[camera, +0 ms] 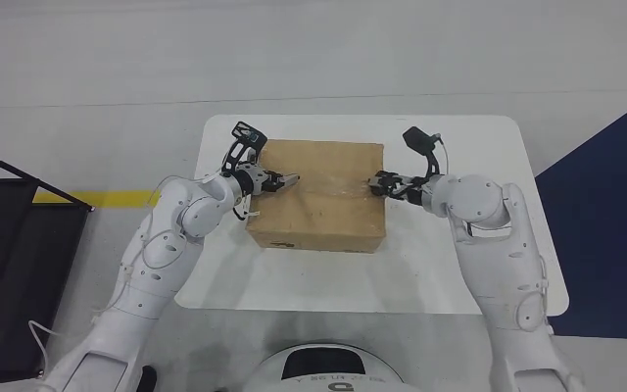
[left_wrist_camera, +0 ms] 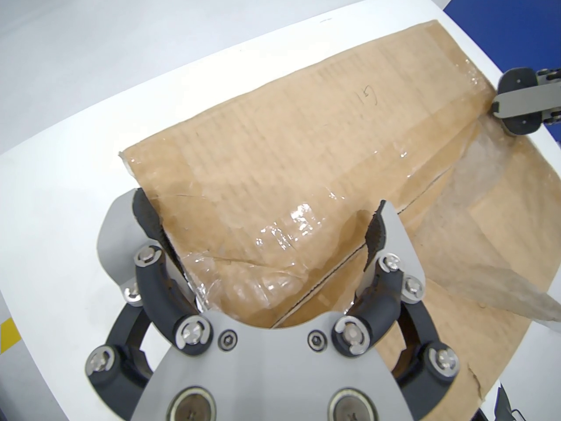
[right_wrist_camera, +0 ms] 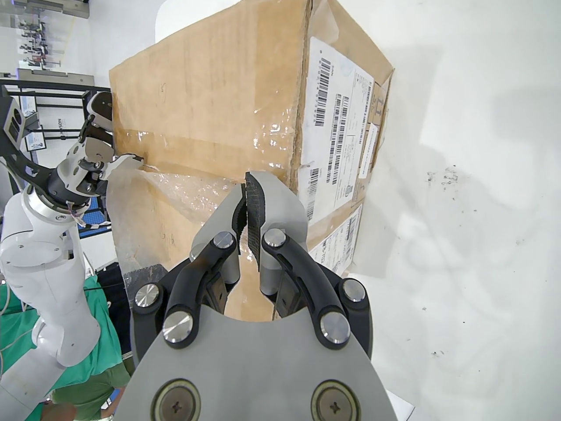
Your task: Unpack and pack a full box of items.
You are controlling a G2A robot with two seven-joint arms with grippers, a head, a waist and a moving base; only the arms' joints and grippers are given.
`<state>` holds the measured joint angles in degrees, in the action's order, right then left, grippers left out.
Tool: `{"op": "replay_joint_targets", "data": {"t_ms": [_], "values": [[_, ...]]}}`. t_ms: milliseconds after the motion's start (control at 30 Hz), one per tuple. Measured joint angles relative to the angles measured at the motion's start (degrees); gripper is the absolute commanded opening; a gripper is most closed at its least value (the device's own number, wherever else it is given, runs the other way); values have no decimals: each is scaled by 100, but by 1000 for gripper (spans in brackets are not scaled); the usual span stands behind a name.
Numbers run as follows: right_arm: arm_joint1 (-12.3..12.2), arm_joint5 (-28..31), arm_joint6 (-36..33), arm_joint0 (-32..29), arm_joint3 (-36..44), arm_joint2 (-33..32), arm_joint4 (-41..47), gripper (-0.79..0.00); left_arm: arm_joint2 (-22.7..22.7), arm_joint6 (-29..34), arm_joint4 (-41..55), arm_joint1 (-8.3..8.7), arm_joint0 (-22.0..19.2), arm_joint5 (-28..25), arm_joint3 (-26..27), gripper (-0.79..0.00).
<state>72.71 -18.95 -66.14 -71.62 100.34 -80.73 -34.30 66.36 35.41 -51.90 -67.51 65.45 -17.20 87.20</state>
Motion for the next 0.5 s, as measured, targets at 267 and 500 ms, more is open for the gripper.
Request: {"op": "replay_joint_targets", "data": {"t_ms": [267,500], "values": [[-7,-94,197,45,95,102,282,-785,0,0,0,0,0,0,0,0],[-64,114,347,-283,328,-343,965,-785,0,0,0,0,0,0,0,0]]}}
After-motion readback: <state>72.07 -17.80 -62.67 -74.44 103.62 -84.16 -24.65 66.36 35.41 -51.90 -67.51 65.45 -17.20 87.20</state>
